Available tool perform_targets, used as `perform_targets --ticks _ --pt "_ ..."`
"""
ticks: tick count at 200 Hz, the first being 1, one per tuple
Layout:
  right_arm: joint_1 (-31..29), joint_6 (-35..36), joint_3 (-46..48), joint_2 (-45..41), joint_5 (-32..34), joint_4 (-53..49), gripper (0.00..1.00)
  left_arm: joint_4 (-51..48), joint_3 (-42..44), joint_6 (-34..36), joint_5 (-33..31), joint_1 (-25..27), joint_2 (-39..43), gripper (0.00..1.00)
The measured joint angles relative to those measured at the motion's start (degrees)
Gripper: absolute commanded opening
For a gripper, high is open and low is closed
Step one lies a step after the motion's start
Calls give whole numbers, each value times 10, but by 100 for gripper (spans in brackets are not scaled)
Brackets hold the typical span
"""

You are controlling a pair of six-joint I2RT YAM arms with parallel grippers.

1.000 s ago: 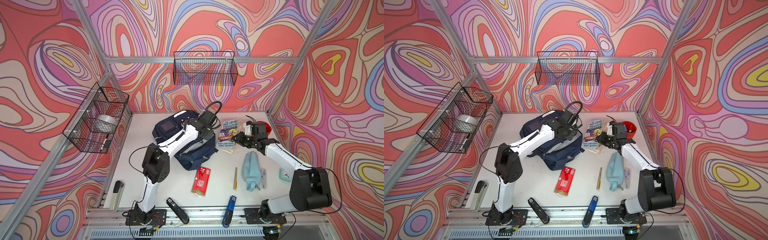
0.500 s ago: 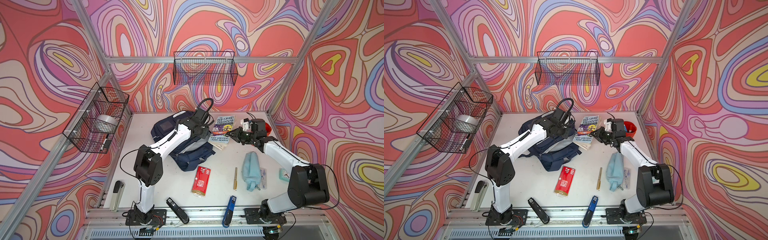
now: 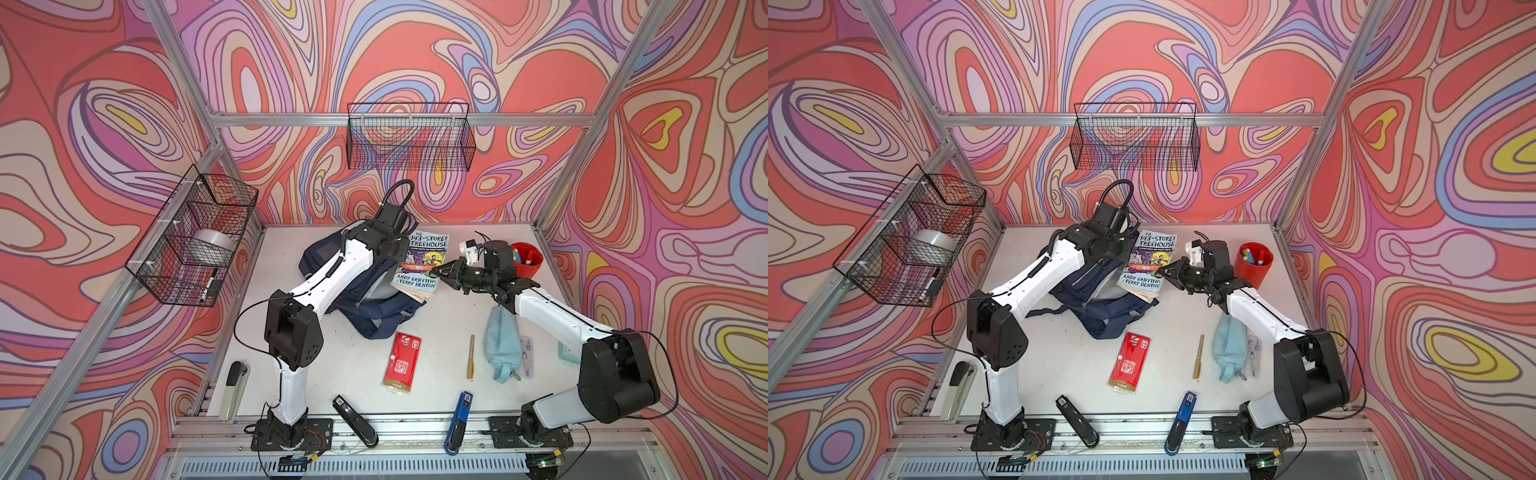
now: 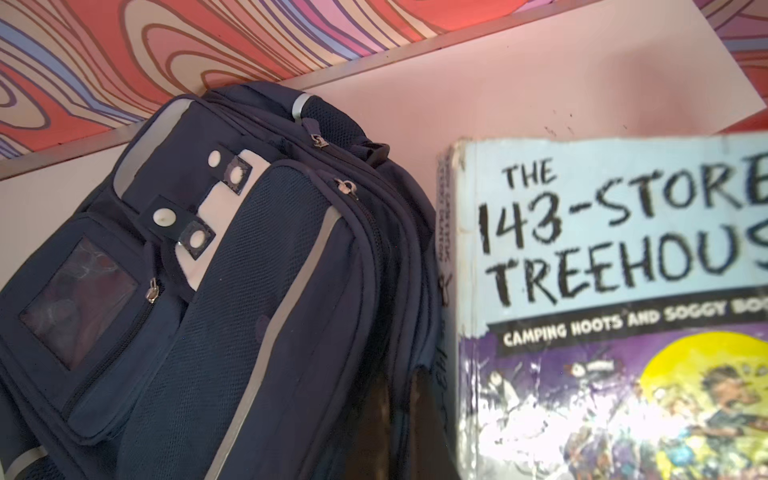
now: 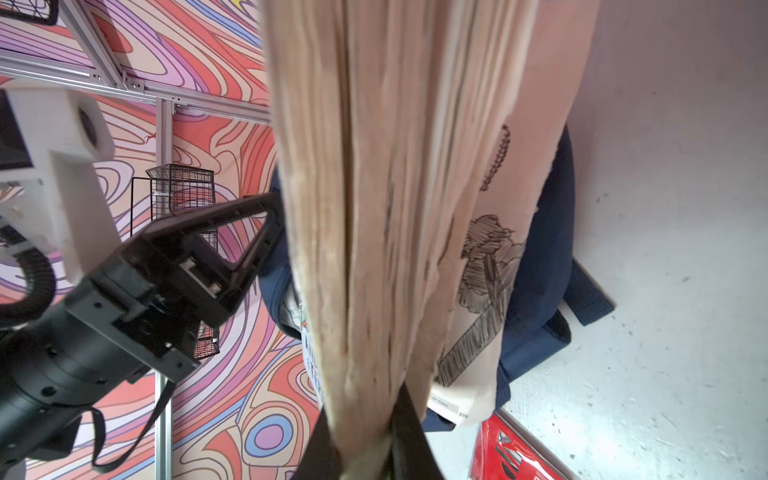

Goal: Pack the student bag

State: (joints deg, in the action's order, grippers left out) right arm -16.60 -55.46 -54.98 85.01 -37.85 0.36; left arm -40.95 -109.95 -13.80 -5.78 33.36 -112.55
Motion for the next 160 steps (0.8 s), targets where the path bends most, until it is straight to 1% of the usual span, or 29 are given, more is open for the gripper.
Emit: perform_targets --ticks 27,58,76,97,130,160 --pt "-10 -15 38 0 2 19 0 0 -1 0 -3 -1 0 0" --pt "-25 -10 64 -7 9 -11 0 0 -2 -1 -1 -2 0 0" --pt "-26 -11 64 -3 1 17 0 0 -2 -4 6 -2 0 0" --pt "-26 -12 47 28 -14 69 0 0 -2 -7 15 -4 0 0" --pt "-34 -17 0 91 -26 106 0 0 -3 -11 21 -5 0 0" --pt "-45 -30 -30 156 -31 144 0 -7 -25 -12 24 -8 0 0"
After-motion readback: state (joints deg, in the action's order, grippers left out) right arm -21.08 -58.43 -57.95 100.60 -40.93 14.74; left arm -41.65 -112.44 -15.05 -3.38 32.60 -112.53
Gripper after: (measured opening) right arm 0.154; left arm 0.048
